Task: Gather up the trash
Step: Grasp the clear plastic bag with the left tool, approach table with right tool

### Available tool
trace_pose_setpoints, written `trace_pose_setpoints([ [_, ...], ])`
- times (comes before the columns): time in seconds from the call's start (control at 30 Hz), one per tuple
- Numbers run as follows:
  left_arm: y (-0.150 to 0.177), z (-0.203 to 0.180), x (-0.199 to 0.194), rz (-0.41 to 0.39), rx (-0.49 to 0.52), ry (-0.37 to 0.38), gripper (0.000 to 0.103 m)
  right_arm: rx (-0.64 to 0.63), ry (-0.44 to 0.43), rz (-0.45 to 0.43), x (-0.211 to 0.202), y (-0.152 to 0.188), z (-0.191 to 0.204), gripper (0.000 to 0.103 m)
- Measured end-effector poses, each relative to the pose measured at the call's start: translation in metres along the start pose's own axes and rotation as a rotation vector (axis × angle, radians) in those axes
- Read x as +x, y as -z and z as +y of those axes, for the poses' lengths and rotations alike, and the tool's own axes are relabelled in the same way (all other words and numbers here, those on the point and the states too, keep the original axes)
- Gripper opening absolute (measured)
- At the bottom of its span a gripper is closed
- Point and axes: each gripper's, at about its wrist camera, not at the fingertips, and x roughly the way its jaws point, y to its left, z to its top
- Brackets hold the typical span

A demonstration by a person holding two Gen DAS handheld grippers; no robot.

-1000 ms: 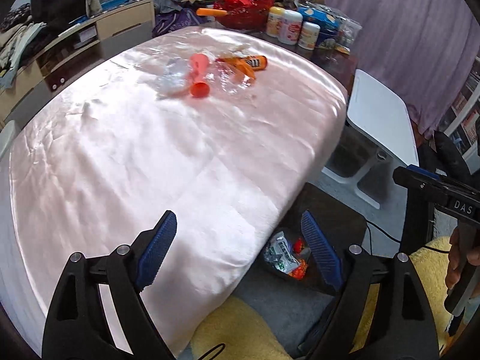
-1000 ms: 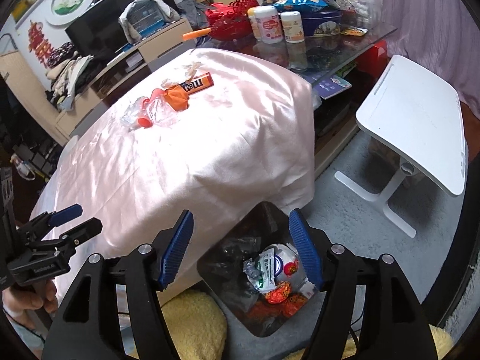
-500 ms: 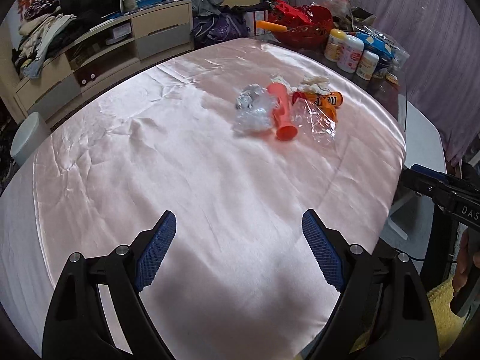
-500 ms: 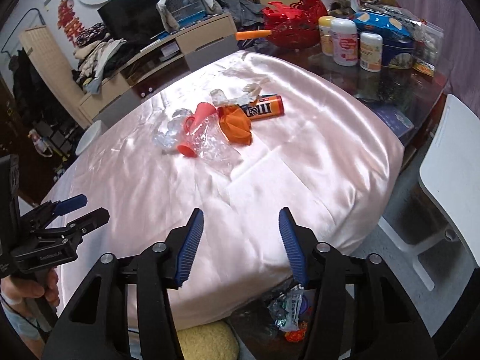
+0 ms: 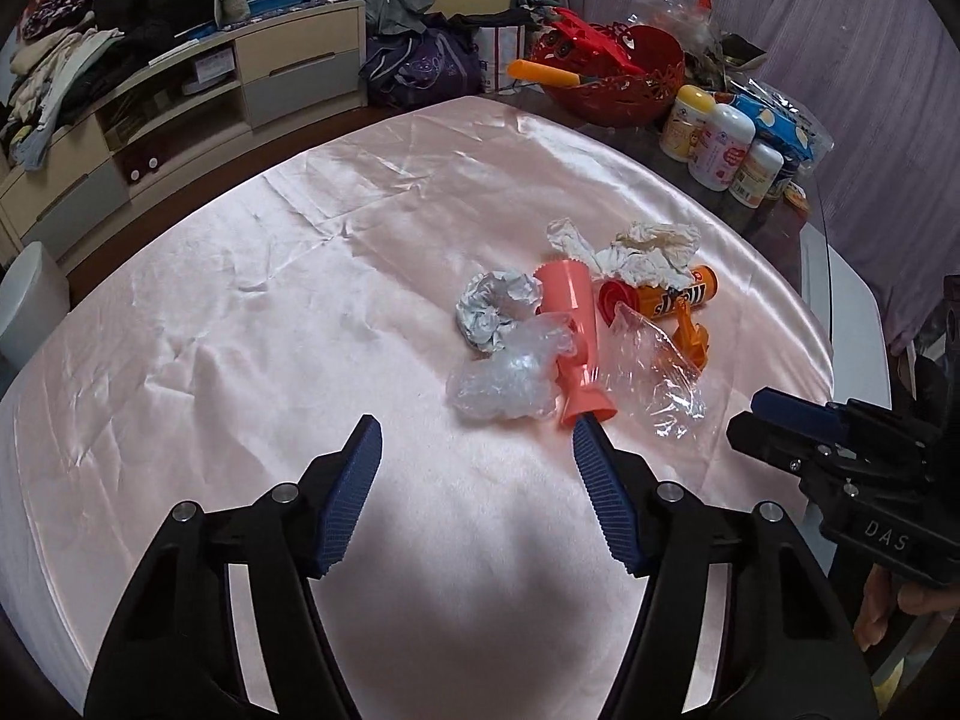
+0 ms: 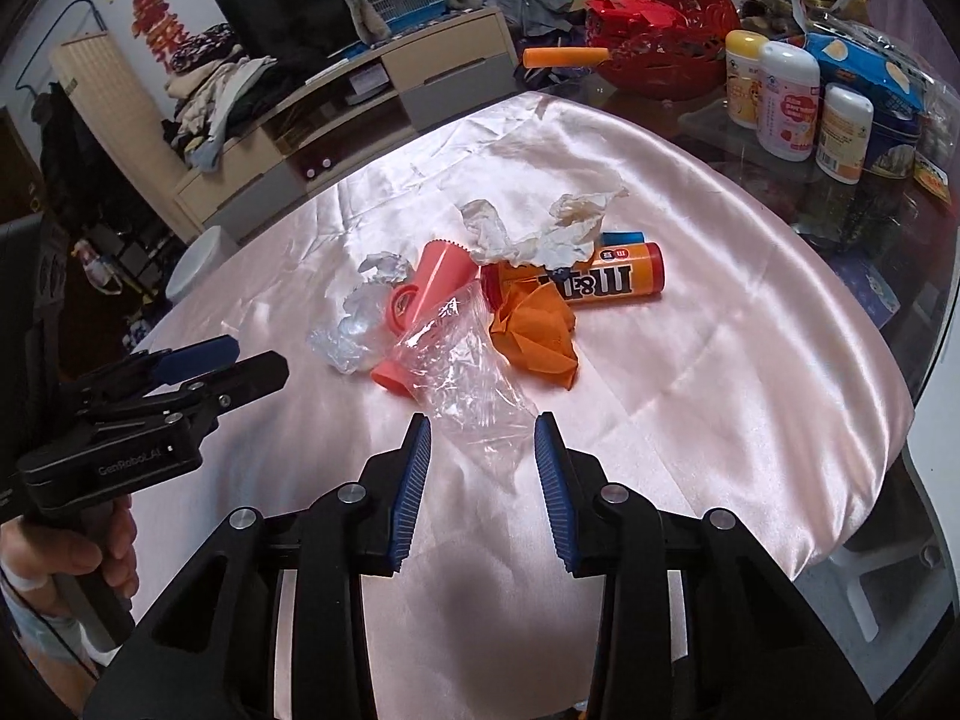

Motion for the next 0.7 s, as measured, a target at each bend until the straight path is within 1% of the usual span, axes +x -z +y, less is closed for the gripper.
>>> trace_pose_setpoints([
  [0.07, -0.005, 0.000, 0.010, 0.009, 0.006, -0.001, 0.060, 0.004, -0.002, 0.007, 0.006, -0.001, -0.002, 0.037],
  [0.2, -0.013, 0.001, 0.026, 0.024, 0.003, -0.002, 0.059, 0.002, -0.001, 0.018, 0.016, -0.002, -0.005, 0.037],
  [0.27, -0.014, 0.000, 0.033, 0.035, 0.009, 0.006, 0.056, 0.001, -0.003, 0.026, 0.020, -0.003, -0.004, 0.035],
  [0.33, -0.015, -0.003, 0.039, 0.045, 0.020, 0.014, 0.054, -0.003, -0.006, 0.032, 0.024, -0.002, -0.004, 0.030],
  [0.43, -0.015, -0.006, 0.047, 0.067, 0.036, 0.032, 0.045, -0.017, -0.003, 0.031, 0.026, -0.001, -0.001, 0.028],
  [0.57, -0.014, -0.009, 0.051, 0.072, 0.052, 0.043, 0.027, -0.045, 0.031, 0.022, 0.023, -0.001, 0.001, 0.025],
  [0.7, -0.011, -0.015, 0.045, 0.068, 0.066, 0.042, 0.023, -0.057, 0.045, 0.026, 0.016, 0.002, 0.001, 0.023],
])
